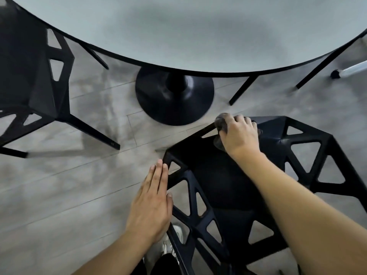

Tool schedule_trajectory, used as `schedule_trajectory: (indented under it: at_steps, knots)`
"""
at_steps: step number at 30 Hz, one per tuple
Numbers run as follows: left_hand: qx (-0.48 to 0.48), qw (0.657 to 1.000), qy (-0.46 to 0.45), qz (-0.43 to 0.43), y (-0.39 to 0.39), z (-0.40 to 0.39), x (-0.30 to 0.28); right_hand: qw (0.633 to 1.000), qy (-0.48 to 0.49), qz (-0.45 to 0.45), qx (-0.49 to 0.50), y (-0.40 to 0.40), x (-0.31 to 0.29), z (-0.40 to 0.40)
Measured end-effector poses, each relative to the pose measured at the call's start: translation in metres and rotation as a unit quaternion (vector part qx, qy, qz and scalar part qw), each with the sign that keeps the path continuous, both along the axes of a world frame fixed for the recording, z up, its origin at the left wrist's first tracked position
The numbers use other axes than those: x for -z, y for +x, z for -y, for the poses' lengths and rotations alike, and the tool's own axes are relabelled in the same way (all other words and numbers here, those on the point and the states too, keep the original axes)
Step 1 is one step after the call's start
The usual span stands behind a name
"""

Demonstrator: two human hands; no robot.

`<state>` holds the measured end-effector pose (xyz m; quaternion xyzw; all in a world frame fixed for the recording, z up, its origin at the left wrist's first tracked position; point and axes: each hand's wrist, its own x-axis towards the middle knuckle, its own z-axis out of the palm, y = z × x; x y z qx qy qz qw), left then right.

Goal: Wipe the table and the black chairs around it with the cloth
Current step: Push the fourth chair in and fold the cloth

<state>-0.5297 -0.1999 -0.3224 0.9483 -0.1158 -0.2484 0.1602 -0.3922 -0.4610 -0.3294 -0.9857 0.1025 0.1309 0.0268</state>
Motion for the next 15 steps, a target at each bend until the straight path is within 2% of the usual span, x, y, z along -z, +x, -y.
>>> schedule_trajectory:
  at_steps: [5, 7, 9, 13, 15]
  knots:
    - [0.007, 1.0, 0.015, -0.009, 0.0, -0.001, -0.003, 0.992, 0.093, -0.056, -0.067, 0.006, -0.005, -0.066]
    - [0.02, 0.999, 0.022, -0.021, 0.003, -0.001, -0.005, 0.976, 0.2, -0.086, -0.027, 0.012, -0.012, -0.085]
    - [0.029, 0.998, 0.035, -0.042, 0.007, 0.0, -0.008, 0.937, 0.329, -0.117, 0.017, 0.009, -0.02, -0.101]
    - [0.054, 0.992, 0.067, -0.094, 0.021, -0.004, -0.022, 0.881, 0.457, -0.017, 0.121, -0.033, -0.045, -0.124]
    - [0.033, 0.997, 0.015, -0.066, 0.03, -0.015, -0.035, 0.857, 0.49, 0.024, 0.158, -0.051, -0.066, -0.119]
